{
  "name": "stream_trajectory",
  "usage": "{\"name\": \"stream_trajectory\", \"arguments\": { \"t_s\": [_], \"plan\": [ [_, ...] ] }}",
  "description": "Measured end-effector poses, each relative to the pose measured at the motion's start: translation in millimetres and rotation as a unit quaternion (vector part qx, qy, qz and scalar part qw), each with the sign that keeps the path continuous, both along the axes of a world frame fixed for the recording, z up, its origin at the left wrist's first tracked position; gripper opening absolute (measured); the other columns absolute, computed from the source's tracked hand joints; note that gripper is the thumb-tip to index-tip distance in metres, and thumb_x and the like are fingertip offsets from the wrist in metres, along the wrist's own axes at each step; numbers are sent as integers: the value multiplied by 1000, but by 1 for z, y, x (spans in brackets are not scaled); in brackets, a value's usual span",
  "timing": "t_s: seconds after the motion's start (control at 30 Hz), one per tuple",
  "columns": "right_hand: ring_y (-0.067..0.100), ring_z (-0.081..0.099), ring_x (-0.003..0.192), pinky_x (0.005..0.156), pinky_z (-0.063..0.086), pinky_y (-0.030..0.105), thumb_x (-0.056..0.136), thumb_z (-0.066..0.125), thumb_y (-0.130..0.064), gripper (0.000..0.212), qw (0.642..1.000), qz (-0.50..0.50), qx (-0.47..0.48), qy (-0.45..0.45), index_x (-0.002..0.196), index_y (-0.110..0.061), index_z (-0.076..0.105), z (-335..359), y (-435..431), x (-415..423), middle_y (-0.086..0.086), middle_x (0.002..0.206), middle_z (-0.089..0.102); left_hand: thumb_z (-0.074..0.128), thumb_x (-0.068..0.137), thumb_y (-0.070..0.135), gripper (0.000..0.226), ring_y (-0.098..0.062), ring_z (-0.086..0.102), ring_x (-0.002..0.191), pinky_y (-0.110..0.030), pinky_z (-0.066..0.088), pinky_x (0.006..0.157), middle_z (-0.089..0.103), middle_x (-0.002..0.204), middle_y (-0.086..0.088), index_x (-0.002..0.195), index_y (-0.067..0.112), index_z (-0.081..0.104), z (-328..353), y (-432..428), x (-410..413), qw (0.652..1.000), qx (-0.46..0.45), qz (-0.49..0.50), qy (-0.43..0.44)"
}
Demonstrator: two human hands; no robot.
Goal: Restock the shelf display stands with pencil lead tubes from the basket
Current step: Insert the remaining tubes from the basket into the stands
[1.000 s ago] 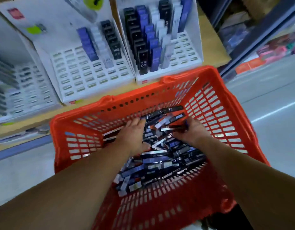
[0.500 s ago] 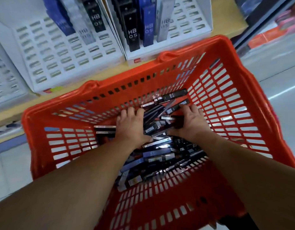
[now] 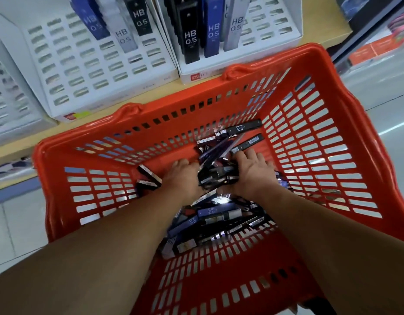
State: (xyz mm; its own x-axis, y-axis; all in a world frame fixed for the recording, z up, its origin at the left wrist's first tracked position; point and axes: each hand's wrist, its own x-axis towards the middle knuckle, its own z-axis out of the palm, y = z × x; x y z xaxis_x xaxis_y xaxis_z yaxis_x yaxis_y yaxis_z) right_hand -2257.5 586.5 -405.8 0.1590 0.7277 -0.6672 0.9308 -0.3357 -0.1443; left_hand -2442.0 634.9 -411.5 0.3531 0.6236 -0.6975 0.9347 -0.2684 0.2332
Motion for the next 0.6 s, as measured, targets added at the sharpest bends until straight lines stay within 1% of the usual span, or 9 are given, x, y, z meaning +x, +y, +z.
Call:
{"name": "stream_trajectory", "arguments": {
  "t_s": [0.07,0.13,0.2,0.3,0.33,0.4,0.5,0.57,0.6],
  "plan": [
    [26,38,139,117,29,52,66,79,-76,104,1000,13,-16,-6,147,-28,35,-1,6,-3,0,144,42,75,90,29,44,-27,51,118,-37,47,95,54,124,-7,126,15,55,2,-1,-3,1000,-7,4,-13],
    [26,37,142,118,29,52,68,78,-75,105,999,23,-29,-9,151,-28,33,-1,13,-6,0,148,44,73,91,23,39,-25,59,102,-33,46,79,60,110,-4,124,14,53,5,-1,-7,999,-8,20,-26],
    [27,38,142,118,33,50,72,77,-73,102,999,17,-40,-6,152,-28,34,-2,19,-7,1,151,45,70,94,20,44,-26,62,97,-33,46,75,62,104,-4,132,15,48,10,1,-12,999,-17,33,-28],
    [27,45,134,111,43,47,81,75,-64,76,998,18,-52,-4,143,-30,47,-1,26,-7,1,143,54,67,97,18,54,-26,64,100,-29,47,73,64,112,-7,143,14,40,15,4,-22,998,-44,50,-22],
    [27,51,126,107,47,45,87,74,-58,62,999,16,-51,3,138,-30,51,0,27,-7,3,135,60,66,97,20,53,-25,63,101,-31,50,74,63,114,-7,143,14,40,16,4,-27,997,-57,54,-18],
    [26,59,112,99,54,44,96,70,-39,46,998,-2,-53,18,135,-28,50,0,26,-8,7,119,66,65,99,28,50,-26,61,109,-36,53,88,61,122,-9,141,12,41,18,4,-35,995,-85,52,-19],
    [26,62,104,95,57,43,100,62,-16,46,996,-23,-75,32,139,-22,39,3,21,-5,10,110,63,63,100,35,60,-27,54,129,-37,48,106,53,144,-11,148,9,38,22,4,-45,991,-108,74,-32],
    [23,64,97,85,58,37,99,60,-7,46,995,-47,-75,48,137,-20,37,10,18,-4,9,103,62,62,101,39,67,-28,49,136,-36,44,109,46,152,-12,153,7,34,30,2,-49,989,-108,91,-43],
    [22,64,94,80,57,33,100,58,-5,43,995,-55,-67,57,135,-20,37,15,17,-4,7,101,62,60,101,43,68,-28,50,135,-35,45,106,48,151,-13,153,7,35,34,1,-51,988,-108,100,-51]
  ]
}}
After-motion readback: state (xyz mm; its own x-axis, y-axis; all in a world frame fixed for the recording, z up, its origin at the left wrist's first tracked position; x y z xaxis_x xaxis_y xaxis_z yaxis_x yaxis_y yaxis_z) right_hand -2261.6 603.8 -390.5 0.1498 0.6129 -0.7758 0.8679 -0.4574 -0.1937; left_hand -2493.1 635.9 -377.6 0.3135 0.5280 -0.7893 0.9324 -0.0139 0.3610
